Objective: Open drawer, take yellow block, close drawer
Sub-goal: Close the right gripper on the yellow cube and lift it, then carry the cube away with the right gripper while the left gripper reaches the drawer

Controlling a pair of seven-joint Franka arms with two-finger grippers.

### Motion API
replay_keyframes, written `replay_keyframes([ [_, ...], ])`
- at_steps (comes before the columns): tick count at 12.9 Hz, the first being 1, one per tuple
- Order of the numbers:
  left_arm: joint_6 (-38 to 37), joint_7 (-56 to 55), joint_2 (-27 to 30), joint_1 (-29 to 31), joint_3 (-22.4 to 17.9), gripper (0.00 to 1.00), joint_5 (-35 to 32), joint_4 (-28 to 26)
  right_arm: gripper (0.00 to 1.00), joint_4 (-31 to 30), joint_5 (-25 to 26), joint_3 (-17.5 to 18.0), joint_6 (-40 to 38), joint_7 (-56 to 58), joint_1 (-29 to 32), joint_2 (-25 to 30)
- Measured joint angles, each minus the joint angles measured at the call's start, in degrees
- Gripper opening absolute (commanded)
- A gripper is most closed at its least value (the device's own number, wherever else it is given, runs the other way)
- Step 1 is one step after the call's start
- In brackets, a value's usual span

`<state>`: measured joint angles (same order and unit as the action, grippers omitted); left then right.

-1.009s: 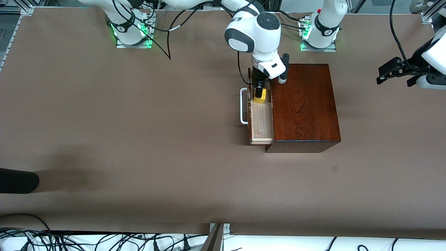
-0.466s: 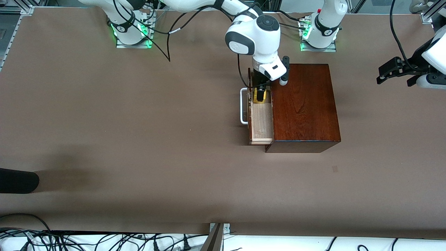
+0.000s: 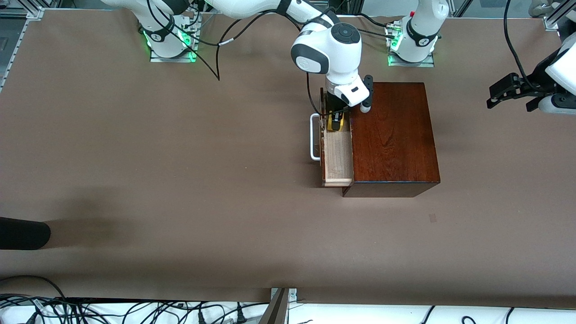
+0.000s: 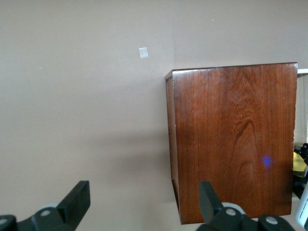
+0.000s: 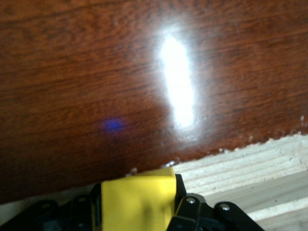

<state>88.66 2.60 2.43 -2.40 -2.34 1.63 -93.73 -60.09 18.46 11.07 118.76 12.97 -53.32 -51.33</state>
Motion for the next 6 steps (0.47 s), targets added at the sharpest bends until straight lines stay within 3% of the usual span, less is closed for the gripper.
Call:
replay_keyframes([
  [3, 0.0, 0.0, 0.0, -0.1, 0.8, 1.00, 0.0, 0.0, 0.00, 4.3, 0.0, 0.3, -5.8, 0.0, -0.3, 1.8],
  [6, 0.0, 0.0, 0.0, -0.1, 0.8, 1.00, 0.0, 0.1, 0.00, 6.9, 0.0, 0.8, -10.2, -1.2, -0.2, 7.4],
])
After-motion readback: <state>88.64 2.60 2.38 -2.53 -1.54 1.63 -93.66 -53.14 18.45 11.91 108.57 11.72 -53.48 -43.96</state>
